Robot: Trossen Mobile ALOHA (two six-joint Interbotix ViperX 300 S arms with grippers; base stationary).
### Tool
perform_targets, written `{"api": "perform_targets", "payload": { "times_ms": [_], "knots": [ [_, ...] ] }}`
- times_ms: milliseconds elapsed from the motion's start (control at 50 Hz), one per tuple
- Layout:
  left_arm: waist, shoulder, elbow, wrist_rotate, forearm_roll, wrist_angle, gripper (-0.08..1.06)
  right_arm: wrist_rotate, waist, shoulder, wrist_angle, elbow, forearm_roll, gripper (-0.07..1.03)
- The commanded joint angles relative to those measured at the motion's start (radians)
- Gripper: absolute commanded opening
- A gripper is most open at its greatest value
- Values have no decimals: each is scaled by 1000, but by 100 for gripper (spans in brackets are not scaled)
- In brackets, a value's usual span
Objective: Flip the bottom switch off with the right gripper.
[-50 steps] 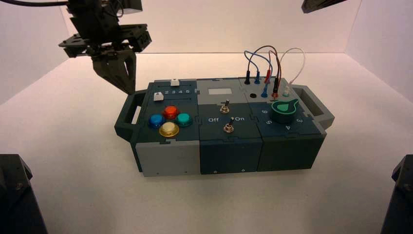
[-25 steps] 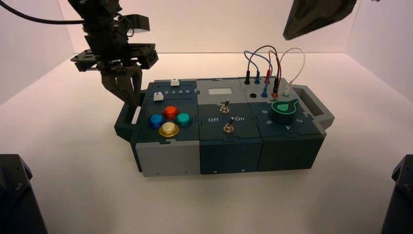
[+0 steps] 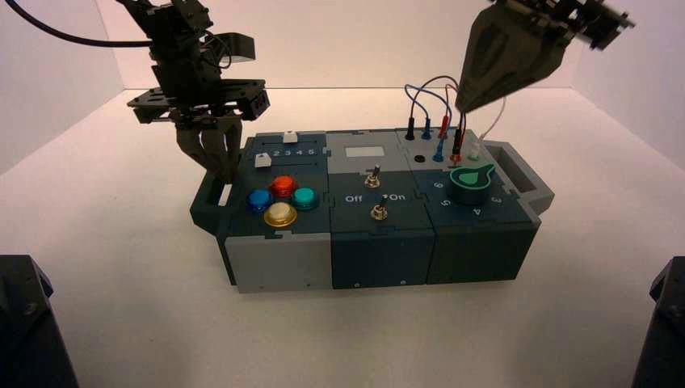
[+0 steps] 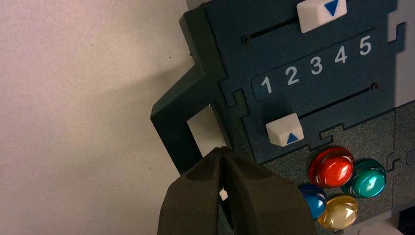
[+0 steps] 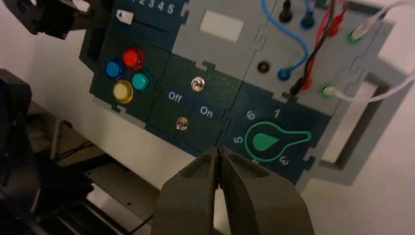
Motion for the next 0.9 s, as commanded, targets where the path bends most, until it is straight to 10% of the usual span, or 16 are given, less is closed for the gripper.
{"api": "perform_targets", "payload": {
  "times_ms": [20, 480, 900],
  "knots": [
    [3, 18, -6, 3, 5, -6, -3, 9, 5, 29, -5, -23, 38, -2],
    [3, 38, -6, 3, 6, -6, -3, 11, 46, 129, -48, 3, 166, -2],
    [2, 34, 5, 3, 8, -14, -3, 20, 77, 276, -103, 12, 190, -2]
  ]
}}
